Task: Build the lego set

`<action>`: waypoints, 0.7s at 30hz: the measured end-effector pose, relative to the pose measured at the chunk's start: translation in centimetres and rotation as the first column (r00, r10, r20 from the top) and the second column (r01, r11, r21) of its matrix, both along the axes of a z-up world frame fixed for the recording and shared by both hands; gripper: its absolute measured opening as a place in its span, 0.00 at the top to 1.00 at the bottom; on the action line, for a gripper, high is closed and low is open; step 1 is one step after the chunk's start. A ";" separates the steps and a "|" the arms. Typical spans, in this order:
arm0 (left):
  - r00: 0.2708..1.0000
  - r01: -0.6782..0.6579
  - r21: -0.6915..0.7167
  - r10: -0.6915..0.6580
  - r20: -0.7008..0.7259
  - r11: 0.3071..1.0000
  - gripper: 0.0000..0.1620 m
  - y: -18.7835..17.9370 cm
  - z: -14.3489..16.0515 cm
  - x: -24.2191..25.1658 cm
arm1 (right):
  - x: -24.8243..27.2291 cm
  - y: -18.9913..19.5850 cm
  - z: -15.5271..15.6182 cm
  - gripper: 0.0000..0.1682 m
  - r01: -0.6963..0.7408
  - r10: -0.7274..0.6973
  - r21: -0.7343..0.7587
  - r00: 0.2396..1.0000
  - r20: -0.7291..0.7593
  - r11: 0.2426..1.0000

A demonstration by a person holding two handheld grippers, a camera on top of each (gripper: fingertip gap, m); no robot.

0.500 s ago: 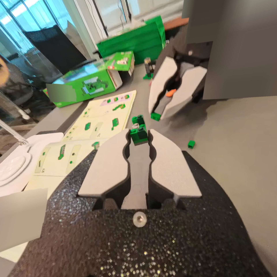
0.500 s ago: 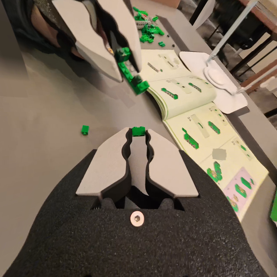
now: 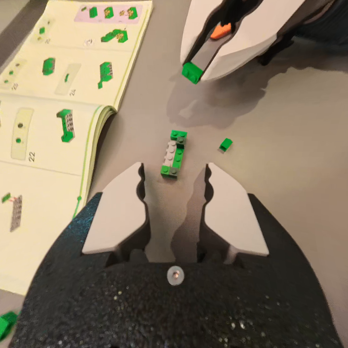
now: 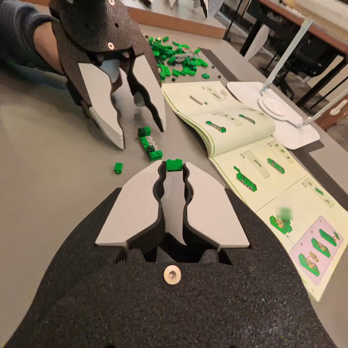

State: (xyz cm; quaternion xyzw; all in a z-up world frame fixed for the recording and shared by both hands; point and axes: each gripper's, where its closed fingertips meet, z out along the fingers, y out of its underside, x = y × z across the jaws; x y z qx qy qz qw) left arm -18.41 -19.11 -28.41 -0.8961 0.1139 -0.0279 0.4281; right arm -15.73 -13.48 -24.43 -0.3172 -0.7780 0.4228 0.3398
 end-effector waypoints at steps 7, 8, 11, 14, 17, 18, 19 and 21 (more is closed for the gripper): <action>0.899 -0.111 0.286 -0.026 0.438 0.952 0.77 0.4 7.9 3.8 | 1.2 -3.0 4.4 0.90 -0.104 0.129 0.094 0.941 -0.314 0.990; 0.863 -0.112 0.290 -0.052 0.503 0.950 0.77 0.6 8.5 4.3 | 1.4 -3.4 4.8 0.90 -0.106 0.144 0.127 0.926 -0.349 0.986; 0.781 -0.119 0.260 -0.071 0.620 0.958 0.80 1.2 9.0 5.0 | 1.9 -4.7 5.3 0.90 -0.109 0.194 0.221 0.891 -0.411 0.969; 0.739 -0.081 0.260 -0.117 0.663 0.962 0.88 1.4 9.4 6.0 | 2.0 -5.4 5.3 0.91 -0.103 0.225 0.293 0.878 -0.422 0.951; 0.771 -0.068 0.242 -0.103 0.629 0.968 0.95 1.3 9.2 6.1 | 2.1 -5.7 5.3 0.90 -0.096 0.240 0.331 0.872 -0.427 0.939; 0.794 -0.063 0.231 -0.091 0.601 0.971 0.96 1.2 9.1 5.9 | 2.0 -5.6 5.3 0.88 -0.078 0.230 0.339 0.871 -0.434 0.937; 0.820 -0.059 0.220 -0.078 0.567 0.974 0.96 1.0 9.0 5.6 | 1.8 -5.2 5.6 0.83 -0.045 0.205 0.339 0.867 -0.453 0.940; 0.871 -0.005 0.176 -0.082 0.484 0.984 0.96 0.4 8.7 5.3 | 1.7 -3.9 5.7 0.78 -0.021 0.161 0.310 0.887 -0.433 0.950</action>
